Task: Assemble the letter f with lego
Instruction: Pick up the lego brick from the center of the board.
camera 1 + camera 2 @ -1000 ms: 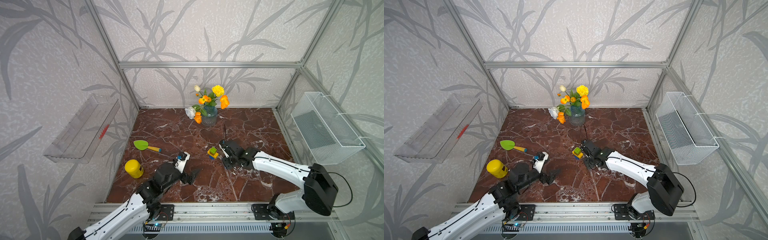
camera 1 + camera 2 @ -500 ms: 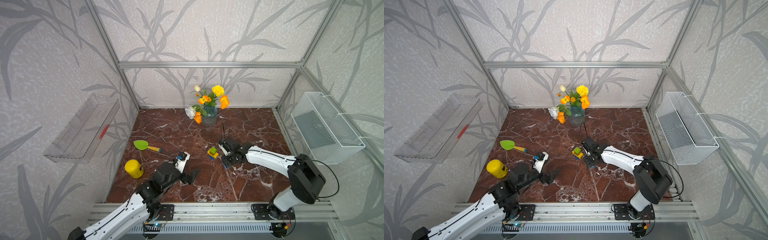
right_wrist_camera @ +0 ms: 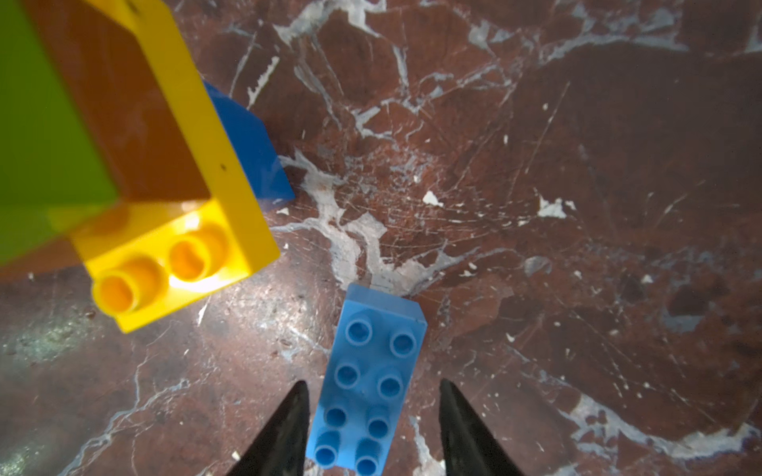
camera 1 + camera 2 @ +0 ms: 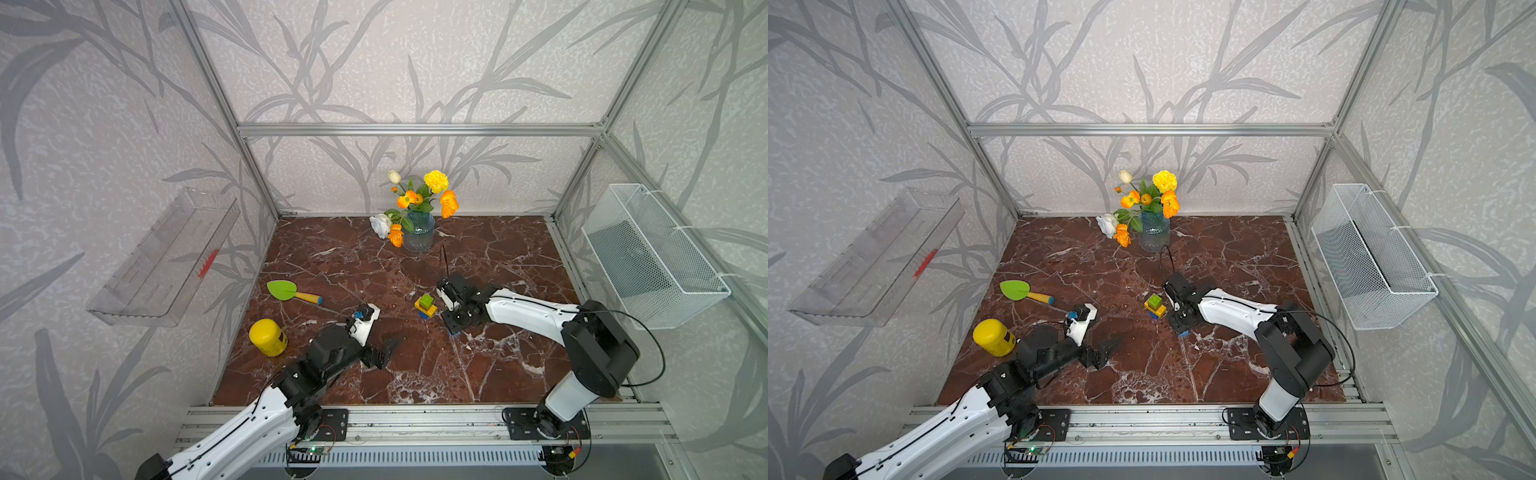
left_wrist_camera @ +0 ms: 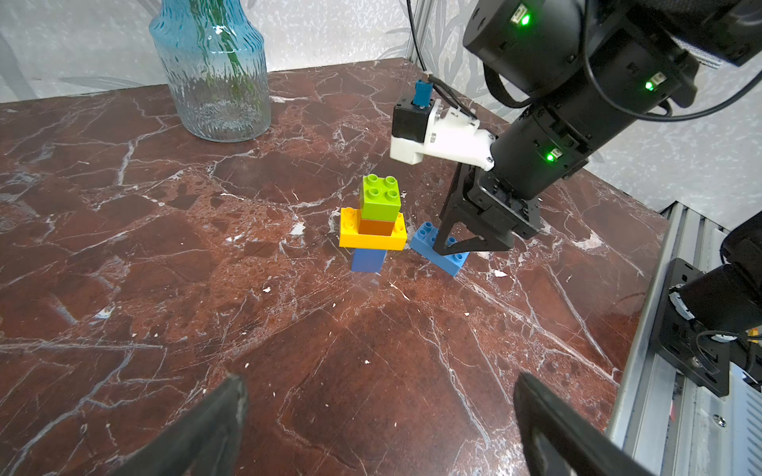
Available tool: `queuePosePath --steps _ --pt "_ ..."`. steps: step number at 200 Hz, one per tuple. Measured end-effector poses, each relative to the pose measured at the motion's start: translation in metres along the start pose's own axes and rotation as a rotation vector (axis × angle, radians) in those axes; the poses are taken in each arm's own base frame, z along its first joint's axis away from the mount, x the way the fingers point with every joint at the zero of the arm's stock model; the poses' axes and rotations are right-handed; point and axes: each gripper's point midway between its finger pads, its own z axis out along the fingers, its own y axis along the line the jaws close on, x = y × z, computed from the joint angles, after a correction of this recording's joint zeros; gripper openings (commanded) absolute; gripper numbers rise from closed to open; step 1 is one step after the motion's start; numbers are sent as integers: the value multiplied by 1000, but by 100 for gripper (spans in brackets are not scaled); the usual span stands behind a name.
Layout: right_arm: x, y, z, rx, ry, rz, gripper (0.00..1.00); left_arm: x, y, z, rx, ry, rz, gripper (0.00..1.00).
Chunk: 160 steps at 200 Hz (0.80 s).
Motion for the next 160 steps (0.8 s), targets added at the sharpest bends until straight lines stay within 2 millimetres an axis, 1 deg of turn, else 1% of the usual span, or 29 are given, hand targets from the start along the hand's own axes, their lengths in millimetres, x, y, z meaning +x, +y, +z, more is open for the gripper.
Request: queuePosePath --steps 18,62,115,160 --pt "-1 1 1 -4 1 0 51 0 0 0 0 0 0 99" --pt "-13 2 2 -12 -21 8 47 0 0 0 0 0 0 99" --pt "-13 1 6 -12 -14 10 47 0 0 0 0 0 0 99" --pt "-10 1 15 -7 11 9 45 0 0 0 0 0 0 99"
